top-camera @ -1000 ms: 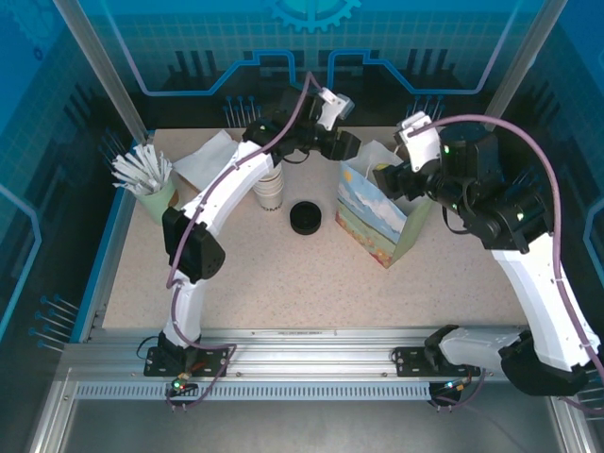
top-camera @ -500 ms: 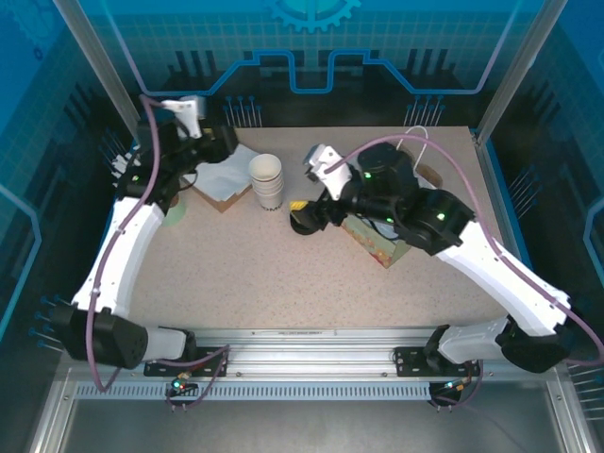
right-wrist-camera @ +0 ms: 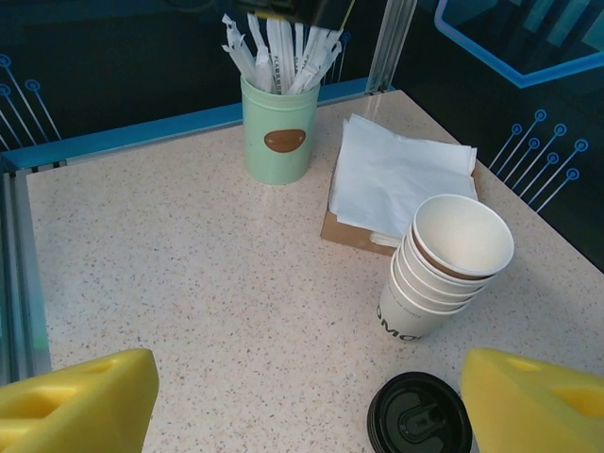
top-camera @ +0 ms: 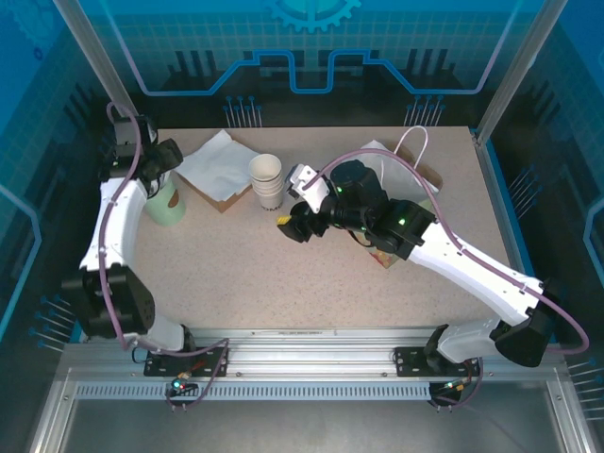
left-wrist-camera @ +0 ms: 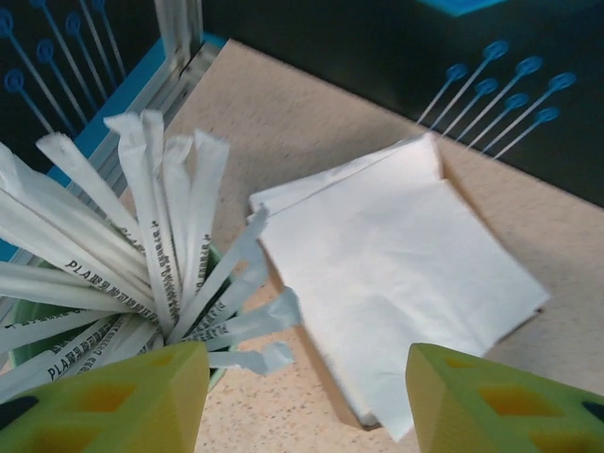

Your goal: Pack the takeout coffee

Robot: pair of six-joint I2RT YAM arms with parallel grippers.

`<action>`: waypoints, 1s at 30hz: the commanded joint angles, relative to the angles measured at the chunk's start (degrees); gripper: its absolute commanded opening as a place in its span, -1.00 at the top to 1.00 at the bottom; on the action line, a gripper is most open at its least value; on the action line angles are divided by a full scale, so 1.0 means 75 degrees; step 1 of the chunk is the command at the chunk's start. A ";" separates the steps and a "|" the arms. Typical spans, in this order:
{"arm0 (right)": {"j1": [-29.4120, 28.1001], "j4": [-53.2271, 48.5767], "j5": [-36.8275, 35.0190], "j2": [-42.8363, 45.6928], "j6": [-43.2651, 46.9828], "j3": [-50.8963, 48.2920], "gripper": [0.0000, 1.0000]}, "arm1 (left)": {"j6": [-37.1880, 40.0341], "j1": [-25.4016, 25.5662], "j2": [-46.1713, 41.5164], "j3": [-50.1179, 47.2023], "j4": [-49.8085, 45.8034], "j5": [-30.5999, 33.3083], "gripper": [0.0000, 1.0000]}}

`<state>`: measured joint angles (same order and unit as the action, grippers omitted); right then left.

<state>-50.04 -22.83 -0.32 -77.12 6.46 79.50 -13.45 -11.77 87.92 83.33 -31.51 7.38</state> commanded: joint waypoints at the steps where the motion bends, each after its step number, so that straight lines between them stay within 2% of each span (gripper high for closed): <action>1: 0.0174 0.0547 0.0340 0.0029 -0.0029 -0.0145 -0.69 | 0.0001 -0.0277 0.0540 0.0666 -0.0394 0.0177 -0.11; 6: 0.0273 0.0594 0.0440 -0.0020 -0.0046 -0.0288 -0.69 | -0.0273 -0.0615 0.1250 0.1322 -0.0471 -0.0139 0.00; 16: 0.0368 0.0342 0.0535 -0.0409 -0.0017 -0.0188 -0.69 | -0.0573 -0.0786 0.2235 0.2260 -0.0607 -0.0663 0.03; 30: 0.0368 0.0163 0.0534 -0.0615 -0.0038 -0.0115 -0.69 | -0.0416 -0.0786 0.3019 0.2947 -0.0850 -0.0434 0.24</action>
<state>-47.88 -21.28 2.66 -80.99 6.44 77.56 -17.04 -17.32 109.49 102.96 -35.97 3.64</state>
